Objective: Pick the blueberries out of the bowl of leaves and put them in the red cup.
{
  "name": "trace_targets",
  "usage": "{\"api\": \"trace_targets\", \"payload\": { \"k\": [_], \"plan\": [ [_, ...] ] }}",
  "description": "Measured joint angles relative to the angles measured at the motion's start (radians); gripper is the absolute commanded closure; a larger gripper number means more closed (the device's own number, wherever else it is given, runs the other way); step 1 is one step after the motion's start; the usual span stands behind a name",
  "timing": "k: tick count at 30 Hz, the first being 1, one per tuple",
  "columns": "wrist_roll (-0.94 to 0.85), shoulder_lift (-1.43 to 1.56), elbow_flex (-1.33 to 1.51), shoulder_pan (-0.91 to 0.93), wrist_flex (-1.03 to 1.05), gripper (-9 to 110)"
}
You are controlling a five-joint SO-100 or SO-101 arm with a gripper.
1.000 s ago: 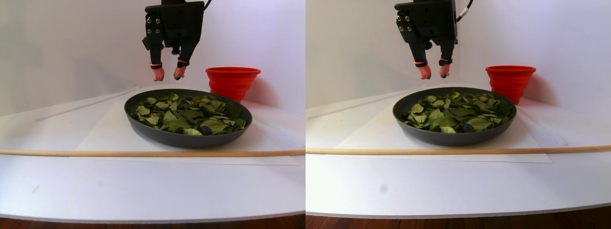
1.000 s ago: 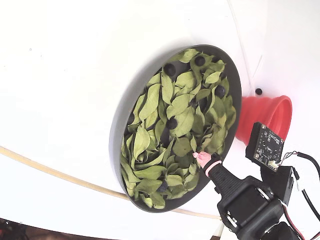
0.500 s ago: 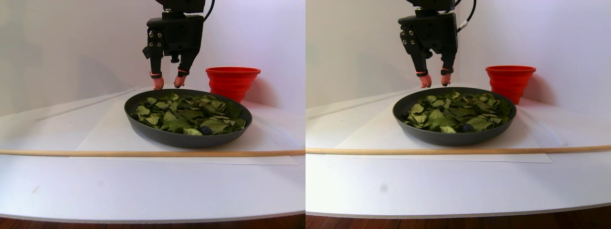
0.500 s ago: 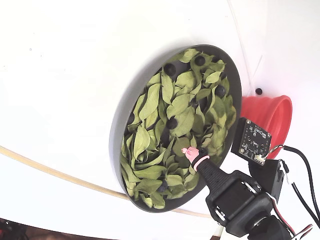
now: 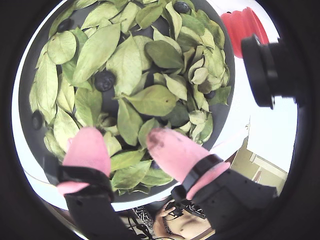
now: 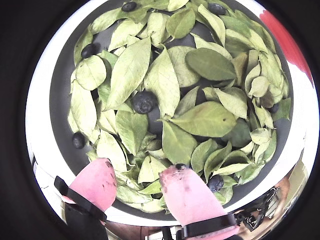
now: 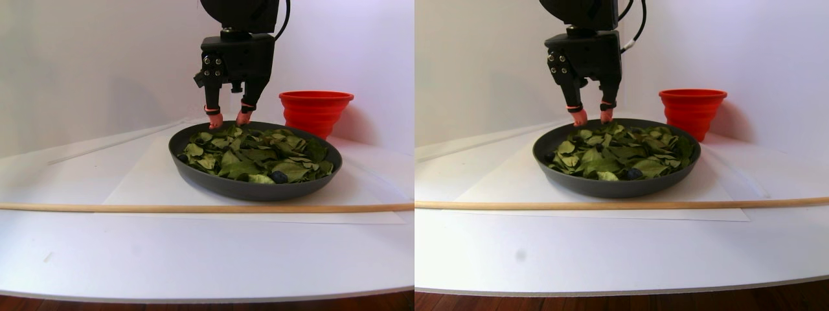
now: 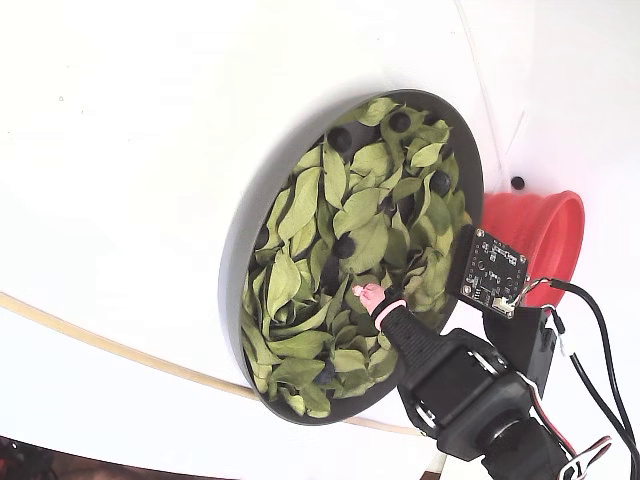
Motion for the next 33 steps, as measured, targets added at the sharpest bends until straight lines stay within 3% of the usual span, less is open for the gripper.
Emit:
{"api": "trace_targets", "payload": {
  "k": [33],
  "plan": [
    [-0.002, -0.227, -0.1, -0.018, -0.149, 84]
  ]
}}
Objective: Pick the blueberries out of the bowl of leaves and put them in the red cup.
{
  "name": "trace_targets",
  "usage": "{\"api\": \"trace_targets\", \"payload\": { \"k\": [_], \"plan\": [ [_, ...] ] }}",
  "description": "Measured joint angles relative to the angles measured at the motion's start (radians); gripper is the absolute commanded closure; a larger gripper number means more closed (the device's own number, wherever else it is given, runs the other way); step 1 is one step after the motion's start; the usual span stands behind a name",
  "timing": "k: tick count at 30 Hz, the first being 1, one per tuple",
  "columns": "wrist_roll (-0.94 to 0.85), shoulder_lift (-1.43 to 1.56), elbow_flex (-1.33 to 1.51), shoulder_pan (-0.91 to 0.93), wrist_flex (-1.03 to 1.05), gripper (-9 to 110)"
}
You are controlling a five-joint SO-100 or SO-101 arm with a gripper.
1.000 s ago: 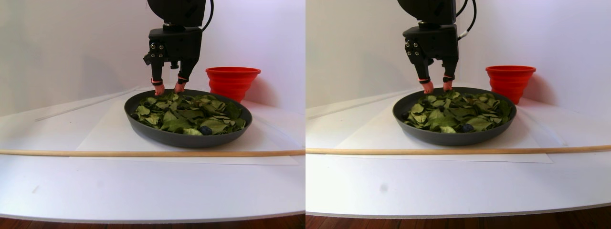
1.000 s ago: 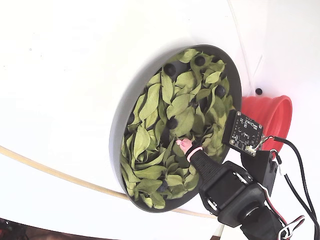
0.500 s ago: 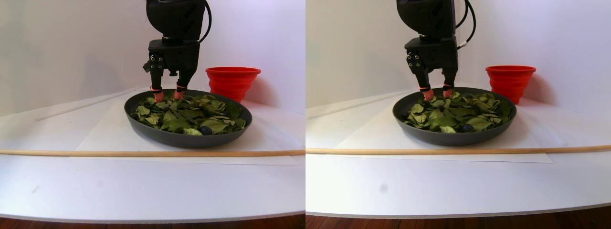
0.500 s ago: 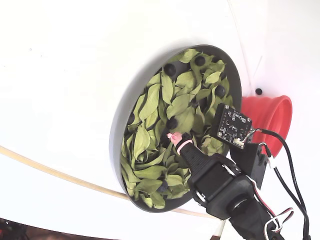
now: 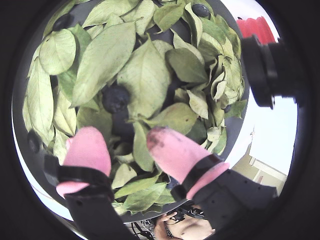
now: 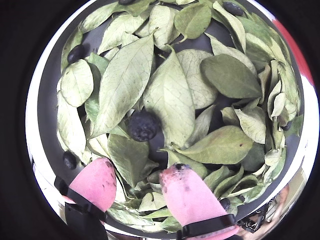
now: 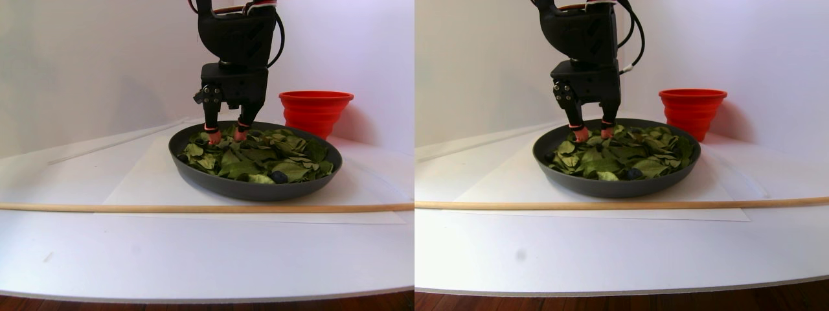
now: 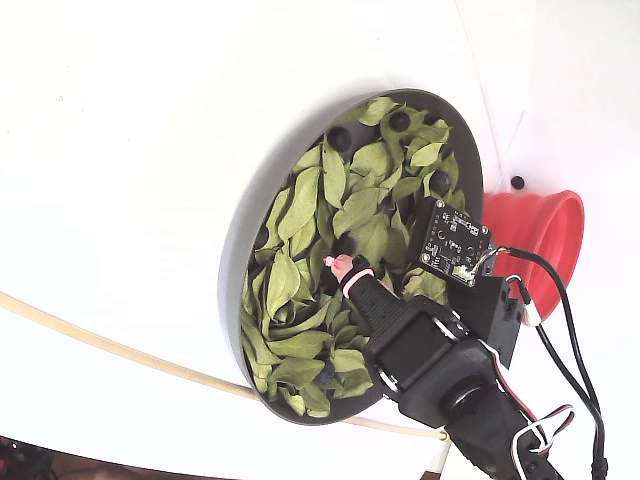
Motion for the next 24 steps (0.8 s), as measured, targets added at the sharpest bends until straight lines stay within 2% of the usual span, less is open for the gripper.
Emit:
{"api": "trace_targets", "payload": {
  "k": [24],
  "plan": [
    [0.009, -0.121, -0.083, 0.0, -0.063, 84]
  ]
}}
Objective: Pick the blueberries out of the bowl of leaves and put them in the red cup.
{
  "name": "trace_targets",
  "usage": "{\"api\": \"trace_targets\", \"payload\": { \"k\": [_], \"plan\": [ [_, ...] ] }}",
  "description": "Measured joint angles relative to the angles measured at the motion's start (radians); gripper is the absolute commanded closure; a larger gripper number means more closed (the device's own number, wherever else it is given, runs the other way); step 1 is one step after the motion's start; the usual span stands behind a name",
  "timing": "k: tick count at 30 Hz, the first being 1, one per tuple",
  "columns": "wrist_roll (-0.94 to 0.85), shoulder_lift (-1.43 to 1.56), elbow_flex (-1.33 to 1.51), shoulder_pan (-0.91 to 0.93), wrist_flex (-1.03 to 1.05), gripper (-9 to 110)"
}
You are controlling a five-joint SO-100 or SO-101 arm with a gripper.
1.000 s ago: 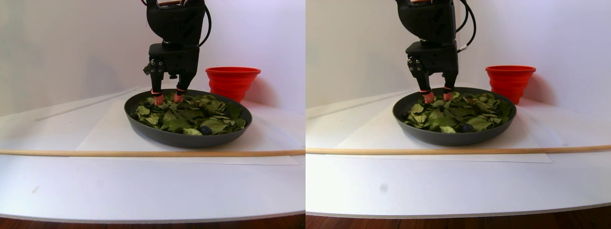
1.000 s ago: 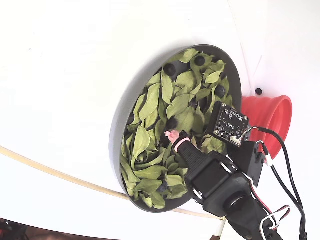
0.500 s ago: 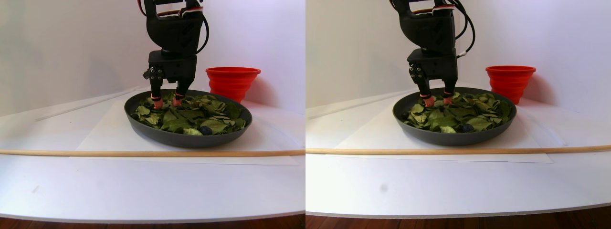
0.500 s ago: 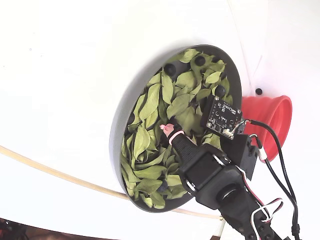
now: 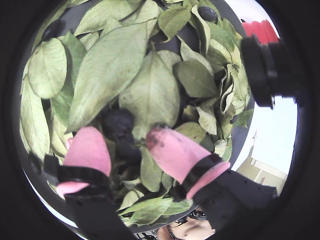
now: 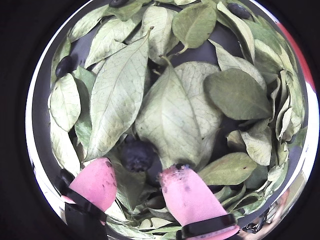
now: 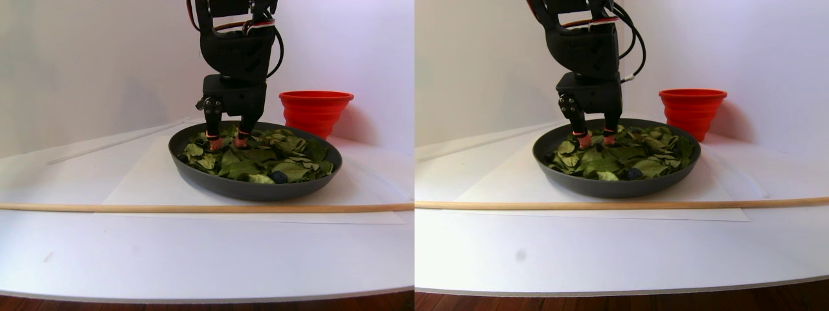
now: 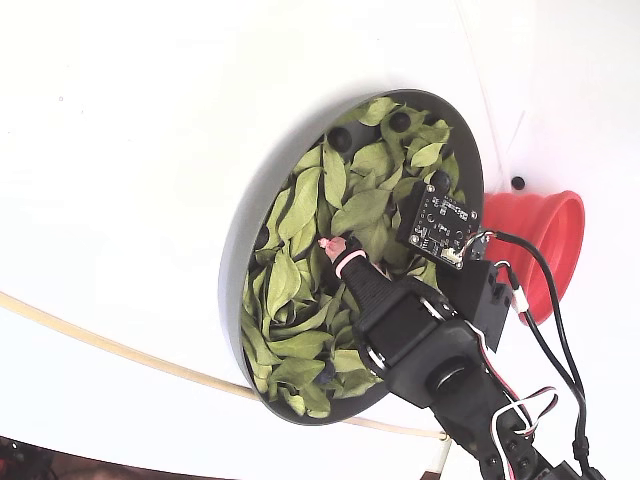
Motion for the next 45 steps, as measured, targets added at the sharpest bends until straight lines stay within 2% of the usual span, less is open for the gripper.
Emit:
{"api": "trace_targets", "payload": {
  "k": [24, 45],
  "plan": [
    [0.037, -0.06, -0.044, 0.0, -0.035, 84],
    [0.046, -0.11, -0.075, 0.0, -0.061, 90]
  ]
}}
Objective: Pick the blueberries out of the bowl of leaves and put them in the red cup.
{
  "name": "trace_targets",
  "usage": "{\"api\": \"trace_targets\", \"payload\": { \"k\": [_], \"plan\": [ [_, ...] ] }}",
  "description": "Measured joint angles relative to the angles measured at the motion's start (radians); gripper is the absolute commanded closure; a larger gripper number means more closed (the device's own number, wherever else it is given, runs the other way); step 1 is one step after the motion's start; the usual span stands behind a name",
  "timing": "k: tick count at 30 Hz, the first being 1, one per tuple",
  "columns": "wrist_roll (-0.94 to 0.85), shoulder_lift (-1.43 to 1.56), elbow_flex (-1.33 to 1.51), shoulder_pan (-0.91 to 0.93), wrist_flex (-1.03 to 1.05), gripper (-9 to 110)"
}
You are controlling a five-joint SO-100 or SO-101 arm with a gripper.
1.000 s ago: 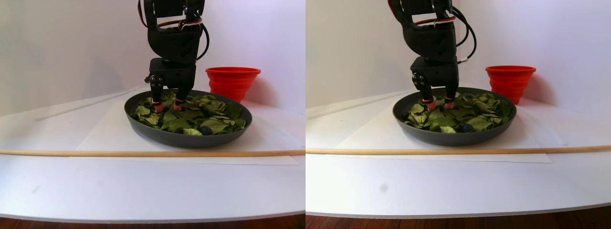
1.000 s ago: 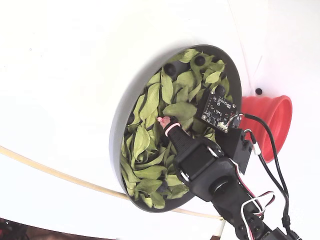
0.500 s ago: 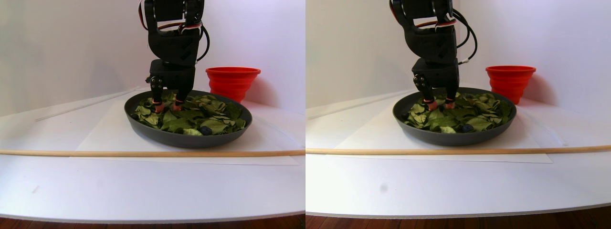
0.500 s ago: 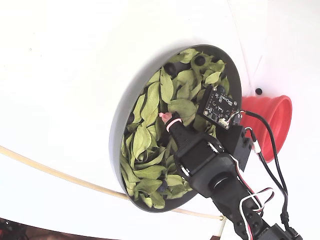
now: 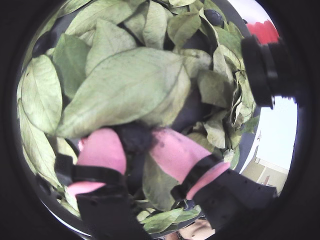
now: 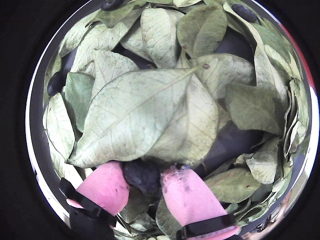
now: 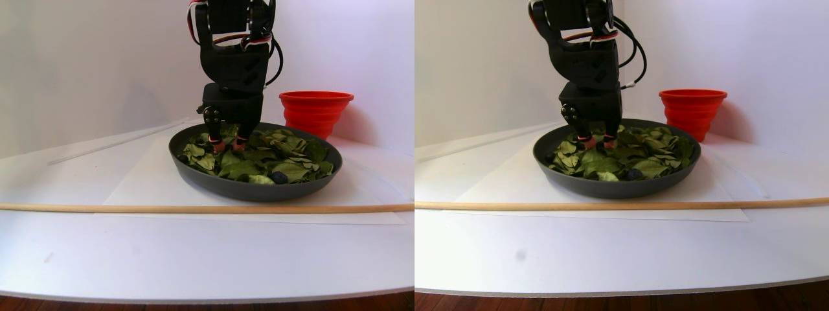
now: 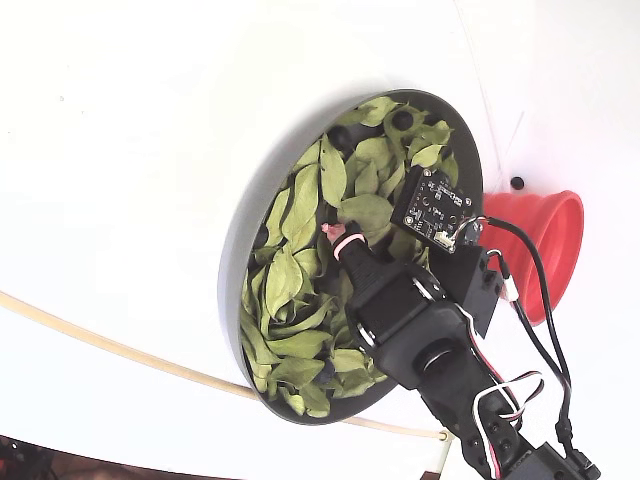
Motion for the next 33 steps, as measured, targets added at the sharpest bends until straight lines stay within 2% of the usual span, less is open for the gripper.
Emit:
{"api": "trace_targets", "payload": {
  "k": [33],
  "plan": [
    [-0.014, 0.066, 0.055, -0.002, 0.026, 93]
  ]
}}
